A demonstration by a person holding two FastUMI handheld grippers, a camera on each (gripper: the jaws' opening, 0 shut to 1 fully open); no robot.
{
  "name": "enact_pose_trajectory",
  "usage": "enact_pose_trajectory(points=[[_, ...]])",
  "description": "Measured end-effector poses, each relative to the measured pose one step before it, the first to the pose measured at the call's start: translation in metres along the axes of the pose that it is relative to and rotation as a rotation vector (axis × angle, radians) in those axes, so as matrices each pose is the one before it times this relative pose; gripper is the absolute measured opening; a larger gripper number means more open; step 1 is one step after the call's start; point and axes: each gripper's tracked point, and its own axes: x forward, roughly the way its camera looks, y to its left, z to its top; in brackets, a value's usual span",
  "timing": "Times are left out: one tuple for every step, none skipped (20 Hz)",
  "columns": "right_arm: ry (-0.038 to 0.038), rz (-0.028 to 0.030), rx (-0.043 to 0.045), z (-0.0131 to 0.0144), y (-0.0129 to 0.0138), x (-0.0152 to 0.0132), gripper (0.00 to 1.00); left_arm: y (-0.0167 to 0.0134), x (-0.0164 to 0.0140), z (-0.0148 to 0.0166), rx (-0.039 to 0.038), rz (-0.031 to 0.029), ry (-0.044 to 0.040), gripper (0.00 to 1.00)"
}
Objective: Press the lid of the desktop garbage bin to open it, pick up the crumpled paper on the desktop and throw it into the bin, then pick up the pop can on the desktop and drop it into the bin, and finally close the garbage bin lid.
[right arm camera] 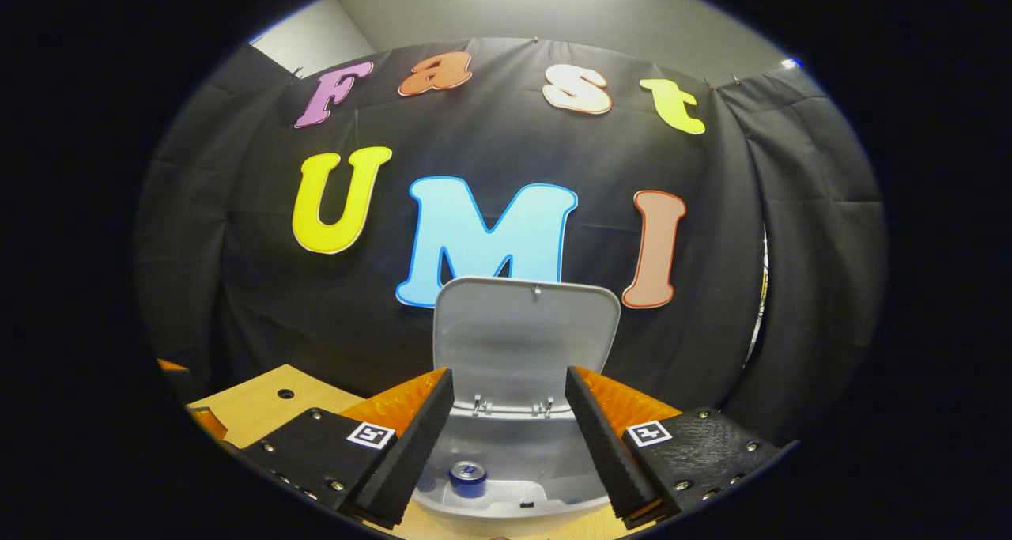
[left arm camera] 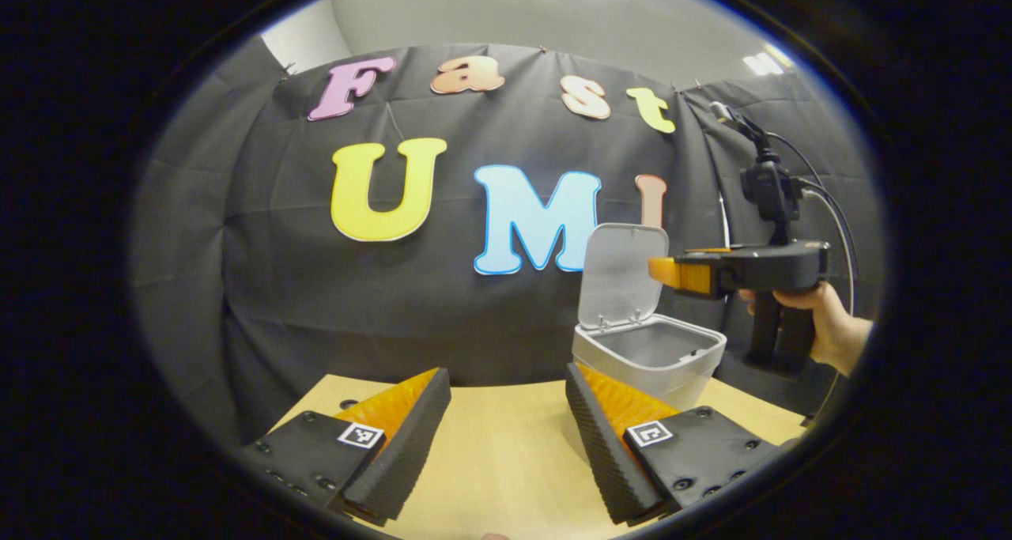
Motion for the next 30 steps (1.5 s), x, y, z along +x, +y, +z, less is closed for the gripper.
enact_pose_trajectory(points=[[-0.00846,-0.01316,-0.00029,0.00760,-0.00344,0.00742,0.91,0.00145,0.00260,-0.00119,0.00850,-0.00776,0.00421,0.96],[-0.01095,-0.01275,-0.00254,0.00828,-0.00176,0.00702,0.91,0.00283,0.00202,-0.00033,0.01010,-0.00429,-0.00198,0.96],[-0.01306,-0.01520,-0.00417,0.00799,-0.00394,0.00617,0.91,0.00177,0.00150,0.00097,0.00843,-0.00795,-0.00420,0.97],[-0.01537,-0.01400,-0.00457,0.00886,-0.00371,0.00594,0.91,0.00258,0.00124,-0.00008,0.00484,-0.00165,-0.00081,0.96],[-0.01805,-0.00896,-0.00708,0.00901,-0.00239,0.00568,0.91,0.00170,0.00332,-0.00002,0.00000,-0.00467,-0.00043,0.95],[-0.02063,-0.00838,-0.00961,0.00994,-0.00232,0.00600,0.91,-0.00014,0.00246,0.00117,-0.00326,-0.00655,-0.00127,0.97],[-0.01542,-0.00450,-0.01192,0.00833,-0.00105,0.00609,0.91,0.00021,0.00210,0.00183,-0.00587,-0.00441,0.00057,0.96],[-0.01123,-0.00062,-0.01011,0.00675,0.00029,0.00633,0.90,0.00037,0.00127,0.00079,-0.00986,-0.00553,-0.00285,0.95],[-0.00862,0.00170,-0.00221,0.00595,0.00167,0.00627,0.91,-0.00075,0.00094,0.00145,-0.01410,-0.00449,-0.00218,0.95],[-0.00291,0.00660,0.00700,0.00406,0.00250,0.00727,0.88,-0.00154,0.00078,-0.00030,-0.01356,-0.00420,0.00168,0.96],[0.00024,0.00816,0.00893,0.00219,0.00265,0.00682,0.88,-0.00109,-0.00080,-0.00024,-0.00957,0.00211,0.00349,0.97],[0.01005,0.00627,0.00363,0.00082,0.00257,0.00694,0.91,-0.00039,-0.00098,-0.00023,-0.00773,0.00063,-0.00088,0.97],[0.01152,0.00873,-0.00187,-0.00180,0.00422,0.00718,0.91,-0.00174,-0.00055,-0.00133,-0.00582,-0.00360,-0.00096,0.96],[0.00894,0.00203,-0.00750,-0.00053,0.00220,0.00574,0.90,-0.00020,-0.00001,-0.00147,-0.00296,0.00039,-0.00082,0.96],[0.00734,0.00246,-0.00571,-0.00060,0.00102,0.00506,0.91,0.00021,0.00202,-0.00356,-0.00059,-0.00312,0.00674,0.96],[0.00846,0.00184,-0.00044,-0.00150,0.00210,0.00322,0.91,0.00125,0.00084,-0.00161,0.00216,0.00093,0.00550,0.96],[0.00934,0.00376,0.00583,-0.00213,0.00209,0.00254,0.91,0.00197,0.00055,-0.00044,0.00121,0.00414,0.00051,0.95],[0.01493,0.00010,0.00470,-0.00395,0.00112,0.00155,0.91,0.00203,-0.00096,0.00031,-0.00285,0.00175,0.00027,0.95],[0.01142,0.00429,0.00655,-0.00292,0.00022,-0.00014,0.91,0.00338,-0.00104,0.00185,-0.00301,0.00319,-0.00362,0.95],[0.00200,-0.00204,0.01193,0.00135,-0.00050,-0.00032,0.92,0.00364,-0.00136,0.00117,0.00042,0.00259,-0.00152,0.95],[0.01025,0.00563,0.01182,-0.00322,-0.00004,-0.00035,0.91,0.00219,0.00048,-0.00143,0.00300,0.00491,0.00070,0.95],[0.01402,0.00674,0.01379,-0.00100,0.00066,-0.00183,0.91,0.00247,0.00016,0.00045,0.00163,0.00637,-0.00072,0.95],[0.00798,0.00441,0.01804,-0.00129,-0.00072,-0.00290,0.92,0.00030,0.00009,-0.00041,-0.00037,0.00371,0.00010,0.95],[0.01533,0.00885,0.01785,-0.00237,-0.00019,-0.00353,0.91,-0.00011,-0.00117,-0.00005,-0.00049,0.00497,0.00218,0.96],[0.00837,0.00808,0.01937,-0.00308,-0.00014,-0.00425,0.92,-0.00164,-0.00243,-0.00006,-0.00387,0.00174,-0.00033,0.95],[0.00298,0.00737,0.01614,-0.00160,-0.00065,-0.00488,0.92,-0.00377,-0.00252,-0.00060,-0.00427,-0.00085,-0.00036,0.96],[0.00228,0.00891,0.01321,-0.00339,0.00003,-0.00546,0.92,-0.00529,-0.00345,-0.00088,-0.00142,-0.00033,0.00196,0.95],[0.00169,0.00701,0.01342,-0.00172,-0.00041,-0.00589,0.92,-0.00435,-0.00395,-0.00057,0.00081,-0.00006,0.00057,0.95],[-0.00099,0.00497,0.01090,-0.00299,-0.00064,-0.00589,0.92,-0.00532,-0.00508,-0.00151,-0.00186,-0.00016,0.00191,0.95],[0.00129,0.00517,0.00131,-0.00267,0.00071,-0.00573,0.92,-0.00462,-0.00353,-0.00103,-0.00738,0.00040,0.00130,0.96]])
